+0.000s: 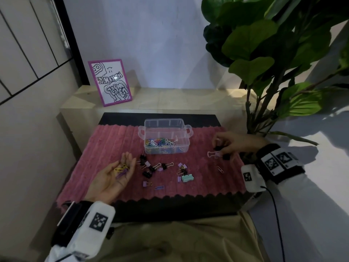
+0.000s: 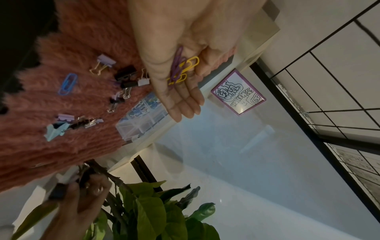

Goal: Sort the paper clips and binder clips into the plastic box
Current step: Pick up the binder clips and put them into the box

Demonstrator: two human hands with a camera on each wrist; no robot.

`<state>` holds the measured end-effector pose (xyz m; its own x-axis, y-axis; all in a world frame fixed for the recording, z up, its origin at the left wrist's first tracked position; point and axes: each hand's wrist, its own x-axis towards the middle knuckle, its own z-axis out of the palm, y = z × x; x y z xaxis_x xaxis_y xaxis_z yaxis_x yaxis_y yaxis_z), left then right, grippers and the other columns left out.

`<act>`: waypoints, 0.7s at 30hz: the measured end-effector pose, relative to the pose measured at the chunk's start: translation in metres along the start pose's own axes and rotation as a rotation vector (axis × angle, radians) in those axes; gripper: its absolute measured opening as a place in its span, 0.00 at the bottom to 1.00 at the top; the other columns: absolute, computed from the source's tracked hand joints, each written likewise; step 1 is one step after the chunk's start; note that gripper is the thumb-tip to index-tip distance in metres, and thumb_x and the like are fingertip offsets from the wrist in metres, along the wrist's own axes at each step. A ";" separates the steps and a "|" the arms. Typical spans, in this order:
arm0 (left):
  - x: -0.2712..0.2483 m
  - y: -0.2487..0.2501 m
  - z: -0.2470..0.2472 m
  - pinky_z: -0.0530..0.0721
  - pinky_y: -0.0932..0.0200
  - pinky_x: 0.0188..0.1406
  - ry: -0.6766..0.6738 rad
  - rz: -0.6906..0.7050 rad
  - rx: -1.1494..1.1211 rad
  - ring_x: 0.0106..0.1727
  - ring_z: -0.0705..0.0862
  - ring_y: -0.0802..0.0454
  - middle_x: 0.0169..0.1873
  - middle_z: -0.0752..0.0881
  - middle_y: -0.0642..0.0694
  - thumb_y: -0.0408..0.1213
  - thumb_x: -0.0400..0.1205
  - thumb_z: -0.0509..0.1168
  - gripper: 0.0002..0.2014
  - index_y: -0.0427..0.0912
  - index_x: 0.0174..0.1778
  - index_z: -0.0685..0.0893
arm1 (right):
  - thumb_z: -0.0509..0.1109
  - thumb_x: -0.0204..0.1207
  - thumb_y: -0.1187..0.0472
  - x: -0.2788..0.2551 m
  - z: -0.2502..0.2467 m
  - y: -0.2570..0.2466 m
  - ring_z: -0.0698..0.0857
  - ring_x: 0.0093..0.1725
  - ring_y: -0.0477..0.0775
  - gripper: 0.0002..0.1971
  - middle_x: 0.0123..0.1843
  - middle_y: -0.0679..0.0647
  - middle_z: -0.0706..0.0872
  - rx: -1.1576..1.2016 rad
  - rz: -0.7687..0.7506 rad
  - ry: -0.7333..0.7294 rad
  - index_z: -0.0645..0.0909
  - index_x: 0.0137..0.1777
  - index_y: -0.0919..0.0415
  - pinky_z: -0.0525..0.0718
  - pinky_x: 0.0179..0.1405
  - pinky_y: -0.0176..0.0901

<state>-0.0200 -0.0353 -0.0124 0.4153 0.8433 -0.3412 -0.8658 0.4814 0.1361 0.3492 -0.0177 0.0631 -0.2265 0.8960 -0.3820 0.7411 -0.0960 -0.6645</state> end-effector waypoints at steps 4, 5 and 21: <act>0.001 -0.006 -0.002 0.90 0.44 0.38 0.018 0.020 -0.003 0.42 0.90 0.46 0.40 0.89 0.39 0.11 0.40 0.77 0.29 0.28 0.38 0.87 | 0.75 0.69 0.69 0.006 0.004 -0.007 0.87 0.45 0.54 0.15 0.50 0.59 0.85 0.152 -0.048 0.152 0.76 0.54 0.62 0.88 0.32 0.41; 0.002 -0.009 0.000 0.90 0.43 0.38 0.017 0.022 0.004 0.43 0.90 0.45 0.41 0.89 0.38 0.11 0.39 0.77 0.30 0.28 0.39 0.87 | 0.75 0.69 0.69 0.011 0.011 -0.008 0.87 0.44 0.55 0.16 0.50 0.59 0.85 0.167 -0.054 0.156 0.76 0.54 0.62 0.87 0.31 0.39; -0.003 -0.015 0.004 0.89 0.44 0.48 -0.016 -0.057 0.027 0.57 0.86 0.36 0.59 0.84 0.31 0.19 0.60 0.67 0.25 0.24 0.56 0.82 | 0.75 0.67 0.67 -0.002 0.066 0.045 0.77 0.35 0.41 0.15 0.36 0.45 0.78 -0.362 -0.038 0.174 0.72 0.34 0.50 0.71 0.32 0.26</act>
<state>-0.0067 -0.0442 -0.0102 0.4678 0.8181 -0.3344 -0.8332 0.5345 0.1419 0.3416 -0.0519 -0.0084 -0.1712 0.9589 -0.2265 0.9161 0.0703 -0.3947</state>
